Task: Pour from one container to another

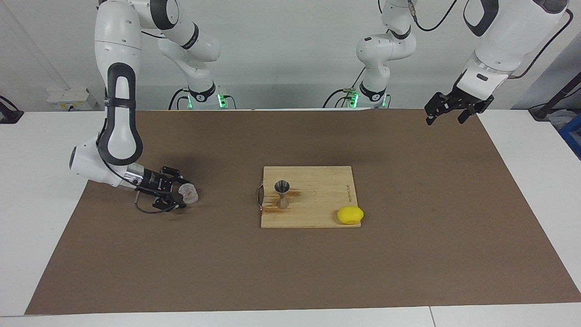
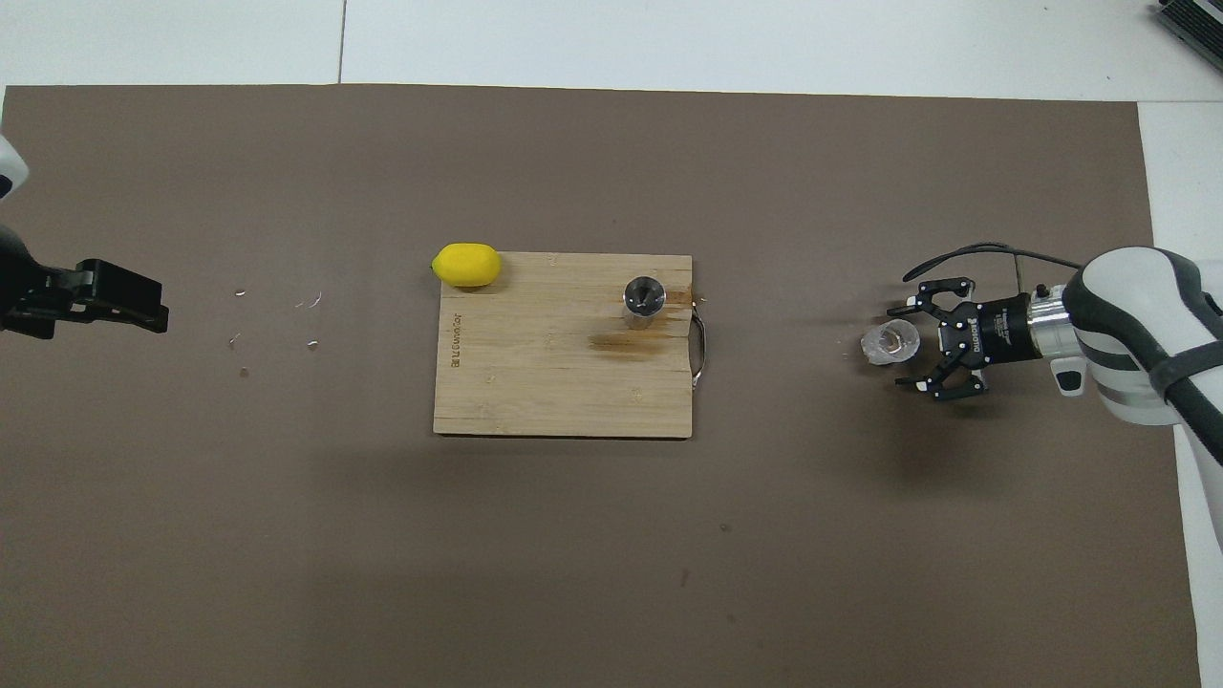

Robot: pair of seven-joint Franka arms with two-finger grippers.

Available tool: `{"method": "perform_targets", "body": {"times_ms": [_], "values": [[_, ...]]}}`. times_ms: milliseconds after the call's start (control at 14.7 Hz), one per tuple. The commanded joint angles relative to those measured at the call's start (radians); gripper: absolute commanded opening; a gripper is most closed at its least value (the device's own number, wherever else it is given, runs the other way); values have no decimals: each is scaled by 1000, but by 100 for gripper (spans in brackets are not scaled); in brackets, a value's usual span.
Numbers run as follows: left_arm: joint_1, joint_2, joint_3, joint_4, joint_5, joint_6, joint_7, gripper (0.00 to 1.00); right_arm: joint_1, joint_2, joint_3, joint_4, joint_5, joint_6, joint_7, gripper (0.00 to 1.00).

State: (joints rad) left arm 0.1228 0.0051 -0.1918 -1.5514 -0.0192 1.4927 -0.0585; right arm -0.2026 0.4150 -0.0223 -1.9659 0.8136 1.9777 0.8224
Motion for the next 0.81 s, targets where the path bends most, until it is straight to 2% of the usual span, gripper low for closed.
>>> {"method": "perform_targets", "body": {"times_ms": [0,271,339,475,611,747], "values": [[12,-14,-9,-21,12,6,16,100,-1,-28,7,-36,35,26,-28,96],[3,-19,-8,-24,12,1,8,100,15,-28,5,-36,35,26,-29,91],[-5,-19,4,-24,12,1,8,100,15,-28,5,-36,35,26,-29,91],[-66,-20,70,-24,12,1,8,100,15,-28,5,-34,35,24,-29,84],[-57,-20,71,-24,12,1,11,100,15,-27,5,-33,35,24,-28,67],[-54,-24,69,-32,12,1,17,100,14,-28,5,-25,33,23,-22,38]]}}
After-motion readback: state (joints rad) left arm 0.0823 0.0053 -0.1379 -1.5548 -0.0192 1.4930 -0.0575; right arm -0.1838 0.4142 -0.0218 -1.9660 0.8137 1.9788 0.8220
